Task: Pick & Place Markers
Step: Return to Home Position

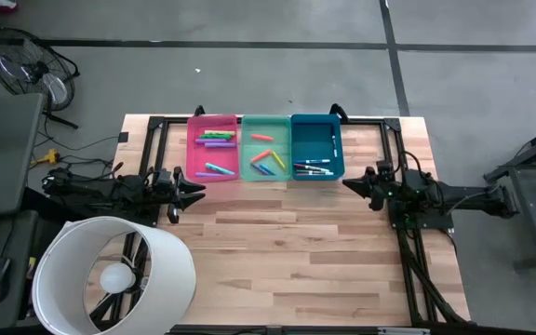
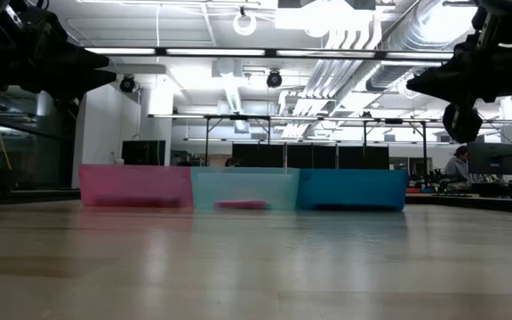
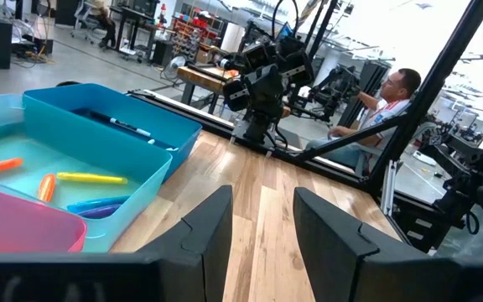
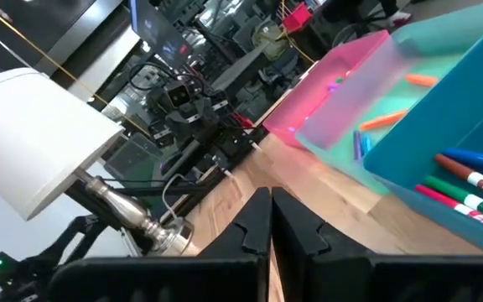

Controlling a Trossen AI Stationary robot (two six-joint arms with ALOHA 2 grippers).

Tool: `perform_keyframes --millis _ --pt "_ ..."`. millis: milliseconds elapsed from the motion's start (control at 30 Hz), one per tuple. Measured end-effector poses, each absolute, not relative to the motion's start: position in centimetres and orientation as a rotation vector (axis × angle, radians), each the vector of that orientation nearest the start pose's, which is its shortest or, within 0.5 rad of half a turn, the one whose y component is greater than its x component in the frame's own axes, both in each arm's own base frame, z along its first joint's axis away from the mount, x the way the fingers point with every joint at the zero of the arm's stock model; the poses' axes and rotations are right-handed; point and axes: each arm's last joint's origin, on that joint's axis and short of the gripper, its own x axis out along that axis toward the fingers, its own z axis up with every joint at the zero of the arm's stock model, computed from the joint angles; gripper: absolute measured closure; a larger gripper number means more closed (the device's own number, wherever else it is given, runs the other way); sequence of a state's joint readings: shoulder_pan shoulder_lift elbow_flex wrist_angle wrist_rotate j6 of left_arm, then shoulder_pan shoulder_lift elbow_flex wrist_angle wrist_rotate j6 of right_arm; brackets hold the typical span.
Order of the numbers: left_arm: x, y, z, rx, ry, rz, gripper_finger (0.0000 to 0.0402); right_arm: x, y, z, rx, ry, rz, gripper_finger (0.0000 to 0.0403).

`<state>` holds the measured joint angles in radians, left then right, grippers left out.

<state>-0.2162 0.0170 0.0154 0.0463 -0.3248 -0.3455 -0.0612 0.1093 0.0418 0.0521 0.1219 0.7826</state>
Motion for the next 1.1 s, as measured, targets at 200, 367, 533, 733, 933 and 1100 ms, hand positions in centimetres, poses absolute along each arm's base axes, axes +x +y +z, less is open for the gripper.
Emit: perform_keyframes --millis 200,367,533,733,933,1100 --pt "9.60 -1.16 17.19 -0.357 -0.062 0.100 0.0275 10.22 -0.98 17.40 0.715 -0.049 -0.181 0.0402" --pt "9.60 -1.16 17.19 -0.357 -0.062 0.100 0.0275 10.22 -0.98 17.40 0.614 -0.040 -0.182 0.0402" --pt "9.60 -1.16 17.19 -0.357 -0.062 0.100 0.0275 10.22 -0.98 17.40 0.538 -0.033 -0.183 0.0402" --pt "9.60 -1.16 17.19 -0.357 -0.062 0.100 0.0275 10.22 -0.98 17.40 0.518 -0.031 -0.183 0.0402" --pt "9.60 -1.16 17.19 -0.357 -0.062 0.100 0.0275 10.22 -0.98 17.39 0.515 -0.029 -0.183 0.0402" --pt "9.60 -1.16 17.19 -0.357 -0.062 0.100 0.0275 10.22 -0.98 17.39 0.514 -0.029 -0.183 0.0402"
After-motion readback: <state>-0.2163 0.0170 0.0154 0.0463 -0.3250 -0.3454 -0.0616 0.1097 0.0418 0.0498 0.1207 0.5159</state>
